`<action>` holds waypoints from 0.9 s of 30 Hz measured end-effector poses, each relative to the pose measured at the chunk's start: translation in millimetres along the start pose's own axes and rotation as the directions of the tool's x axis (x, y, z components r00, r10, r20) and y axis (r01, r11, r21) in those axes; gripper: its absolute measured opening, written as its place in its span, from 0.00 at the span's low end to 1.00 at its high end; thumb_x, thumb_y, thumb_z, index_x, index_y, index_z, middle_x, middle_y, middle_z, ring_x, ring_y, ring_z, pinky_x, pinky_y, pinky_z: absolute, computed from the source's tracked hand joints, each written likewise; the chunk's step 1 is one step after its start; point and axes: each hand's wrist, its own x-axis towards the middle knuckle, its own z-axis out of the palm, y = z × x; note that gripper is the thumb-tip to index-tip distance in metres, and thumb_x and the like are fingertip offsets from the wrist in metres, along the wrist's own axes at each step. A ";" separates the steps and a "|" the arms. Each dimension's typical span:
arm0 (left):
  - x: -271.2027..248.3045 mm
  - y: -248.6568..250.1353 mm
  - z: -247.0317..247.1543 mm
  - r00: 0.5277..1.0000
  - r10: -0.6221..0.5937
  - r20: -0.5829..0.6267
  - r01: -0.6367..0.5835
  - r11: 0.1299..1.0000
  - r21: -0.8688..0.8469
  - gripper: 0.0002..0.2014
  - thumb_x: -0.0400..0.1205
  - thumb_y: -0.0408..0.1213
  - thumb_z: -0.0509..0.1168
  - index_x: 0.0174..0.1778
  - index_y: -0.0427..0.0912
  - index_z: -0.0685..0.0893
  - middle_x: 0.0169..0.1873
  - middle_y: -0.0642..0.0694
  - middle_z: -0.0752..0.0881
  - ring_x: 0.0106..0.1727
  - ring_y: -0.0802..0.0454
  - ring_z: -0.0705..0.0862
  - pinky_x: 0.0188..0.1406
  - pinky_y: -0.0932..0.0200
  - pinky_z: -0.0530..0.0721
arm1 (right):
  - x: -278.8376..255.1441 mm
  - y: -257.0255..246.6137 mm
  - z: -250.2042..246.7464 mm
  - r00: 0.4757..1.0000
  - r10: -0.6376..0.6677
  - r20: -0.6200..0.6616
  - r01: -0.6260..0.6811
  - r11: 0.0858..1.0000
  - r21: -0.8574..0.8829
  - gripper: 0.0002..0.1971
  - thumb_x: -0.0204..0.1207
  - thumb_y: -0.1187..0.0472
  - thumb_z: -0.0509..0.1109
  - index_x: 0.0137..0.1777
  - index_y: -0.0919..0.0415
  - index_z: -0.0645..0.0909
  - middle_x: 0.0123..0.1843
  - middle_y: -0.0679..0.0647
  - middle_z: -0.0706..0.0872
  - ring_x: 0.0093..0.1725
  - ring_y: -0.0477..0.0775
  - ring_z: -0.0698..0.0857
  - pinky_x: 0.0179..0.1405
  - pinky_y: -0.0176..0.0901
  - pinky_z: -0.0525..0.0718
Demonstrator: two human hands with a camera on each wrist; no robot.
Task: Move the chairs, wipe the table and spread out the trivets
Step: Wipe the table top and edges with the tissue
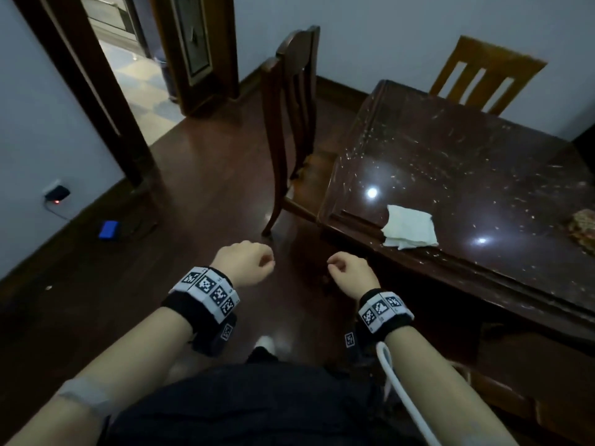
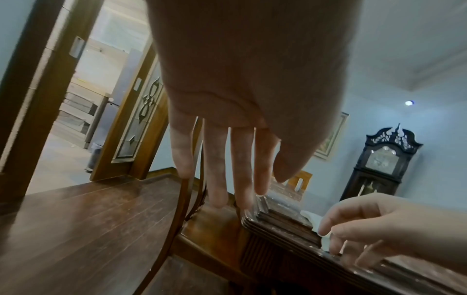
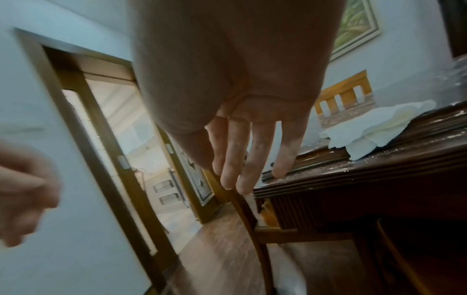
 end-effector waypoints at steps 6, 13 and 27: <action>98.8 -8.3 -44.5 0.994 0.082 0.067 -0.088 0.990 0.108 0.12 0.83 0.50 0.55 0.54 0.57 0.83 0.51 0.51 0.86 0.51 0.46 0.84 0.50 0.49 0.83 | 97.8 22.4 -31.7 0.973 0.206 -0.100 -0.199 0.977 0.077 0.14 0.81 0.54 0.63 0.64 0.51 0.79 0.58 0.50 0.86 0.60 0.56 0.83 0.58 0.49 0.82; 198.7 24.1 -61.6 0.970 0.212 0.117 -0.222 0.972 0.075 0.12 0.84 0.51 0.55 0.60 0.59 0.80 0.51 0.57 0.86 0.54 0.49 0.84 0.46 0.55 0.77 | 133.8 64.0 -57.7 0.860 0.401 -0.315 -0.379 0.916 0.133 0.19 0.80 0.52 0.65 0.70 0.54 0.75 0.66 0.54 0.81 0.64 0.57 0.81 0.59 0.52 0.81; 384.5 113.8 -85.5 0.765 0.537 0.355 -0.595 0.800 0.072 0.16 0.85 0.51 0.56 0.68 0.57 0.75 0.53 0.58 0.86 0.54 0.52 0.85 0.50 0.55 0.82 | 191.0 93.4 -95.3 0.677 0.642 -0.360 -0.682 0.731 0.020 0.15 0.81 0.52 0.60 0.65 0.47 0.79 0.66 0.48 0.80 0.62 0.55 0.81 0.59 0.55 0.79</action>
